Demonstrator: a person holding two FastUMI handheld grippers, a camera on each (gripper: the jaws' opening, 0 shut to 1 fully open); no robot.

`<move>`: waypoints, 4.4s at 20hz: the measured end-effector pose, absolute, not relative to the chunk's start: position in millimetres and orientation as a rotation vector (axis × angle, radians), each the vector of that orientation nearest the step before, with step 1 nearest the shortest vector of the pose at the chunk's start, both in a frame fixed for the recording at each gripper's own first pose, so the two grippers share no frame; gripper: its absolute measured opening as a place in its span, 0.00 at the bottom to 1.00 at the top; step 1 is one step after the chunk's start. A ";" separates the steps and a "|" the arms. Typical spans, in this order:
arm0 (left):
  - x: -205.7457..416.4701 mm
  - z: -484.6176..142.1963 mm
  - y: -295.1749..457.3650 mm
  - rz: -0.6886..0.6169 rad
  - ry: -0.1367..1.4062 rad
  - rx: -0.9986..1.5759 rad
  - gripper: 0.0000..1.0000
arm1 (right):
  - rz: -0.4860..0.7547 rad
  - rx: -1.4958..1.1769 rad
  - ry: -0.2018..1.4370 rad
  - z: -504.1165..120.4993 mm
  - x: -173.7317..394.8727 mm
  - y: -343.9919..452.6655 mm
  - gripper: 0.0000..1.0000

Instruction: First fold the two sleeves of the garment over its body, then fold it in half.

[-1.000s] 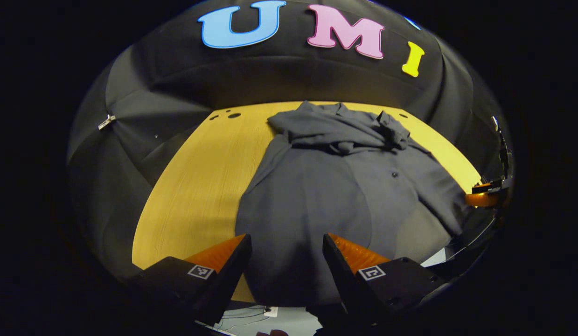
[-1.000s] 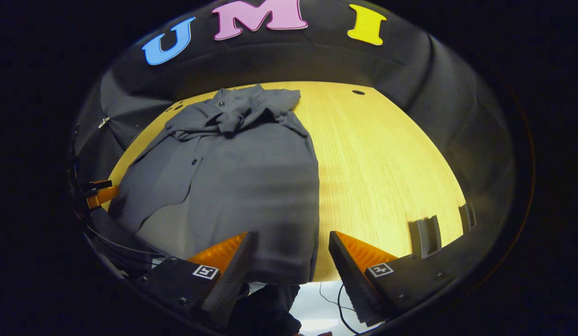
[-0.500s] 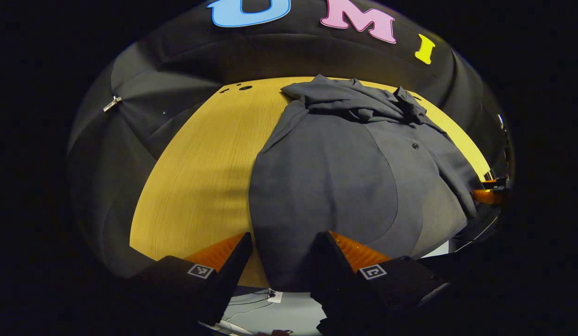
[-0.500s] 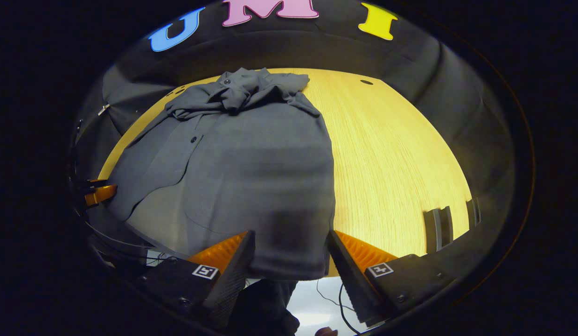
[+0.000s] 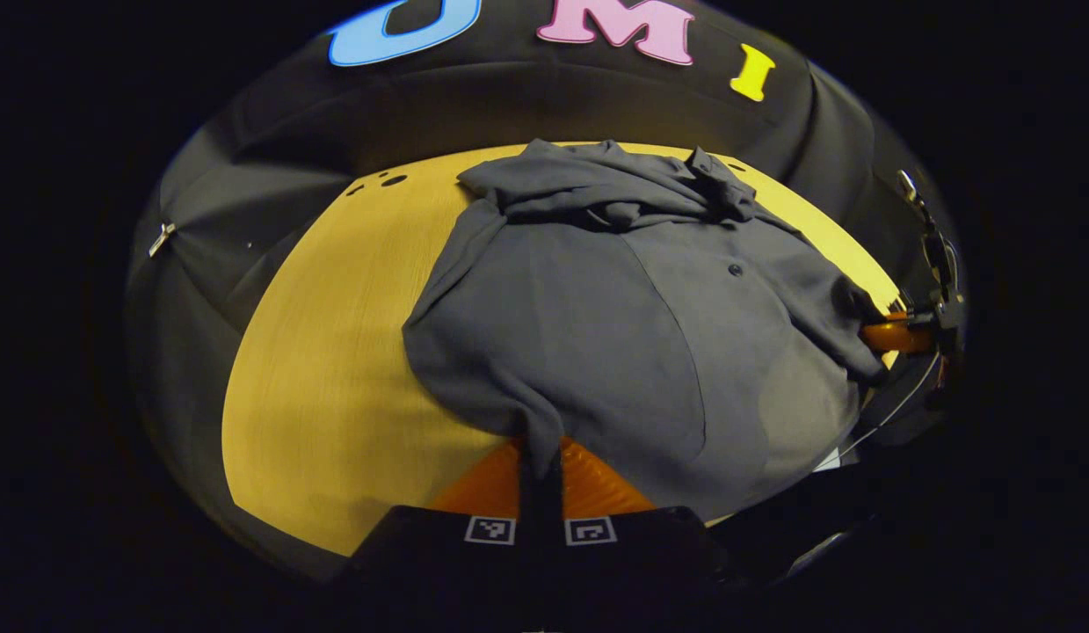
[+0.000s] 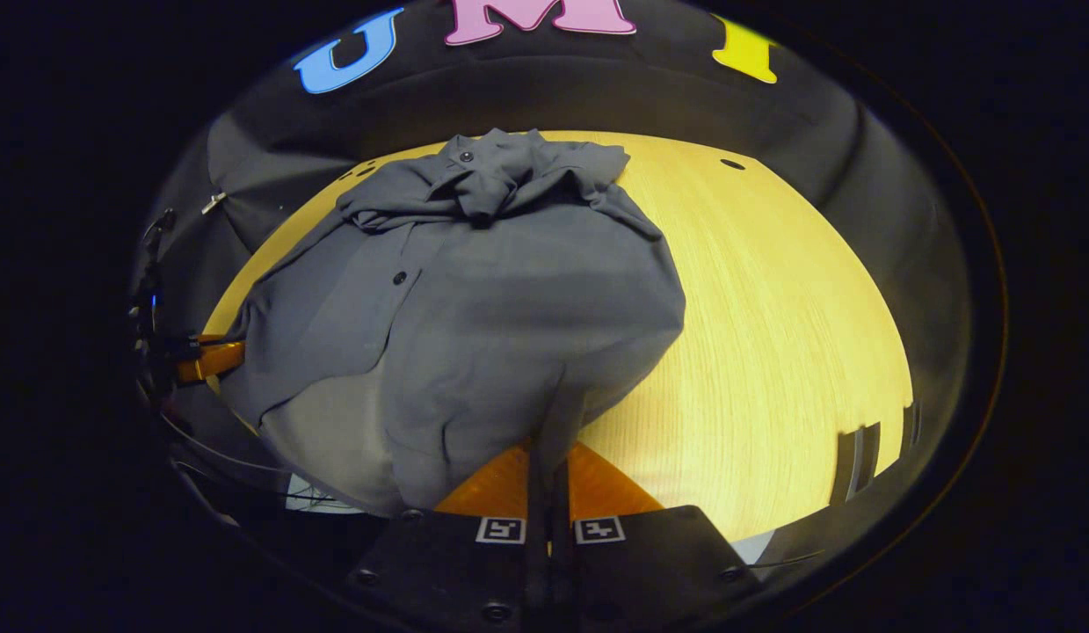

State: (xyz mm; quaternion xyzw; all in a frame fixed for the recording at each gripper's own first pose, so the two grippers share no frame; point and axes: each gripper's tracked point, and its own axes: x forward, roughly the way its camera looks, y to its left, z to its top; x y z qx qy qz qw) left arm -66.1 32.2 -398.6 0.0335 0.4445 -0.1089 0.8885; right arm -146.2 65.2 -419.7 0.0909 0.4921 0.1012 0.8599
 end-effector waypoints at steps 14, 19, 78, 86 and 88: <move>4.2 -290.9 44.6 -0.146 0.743 -0.170 0.06 | 0.113 0.383 0.756 -316.4 -61.5 29.4 0.05; 48.7 -257.9 47.1 -0.127 0.663 -0.205 0.05 | 0.119 0.381 0.646 -279.2 -11.8 25.8 0.05; 265.0 -277.6 1.1 -0.109 0.510 0.021 0.89 | 0.095 0.183 0.578 -346.6 234.7 23.4 0.99; 169.6 -183.4 -18.3 -0.161 0.389 -0.014 0.89 | 0.161 0.229 0.482 -252.0 145.1 33.3 0.99; 146.1 -171.4 -23.0 -0.175 0.377 -0.011 0.89 | 0.182 0.208 0.473 -238.2 123.9 36.8 0.99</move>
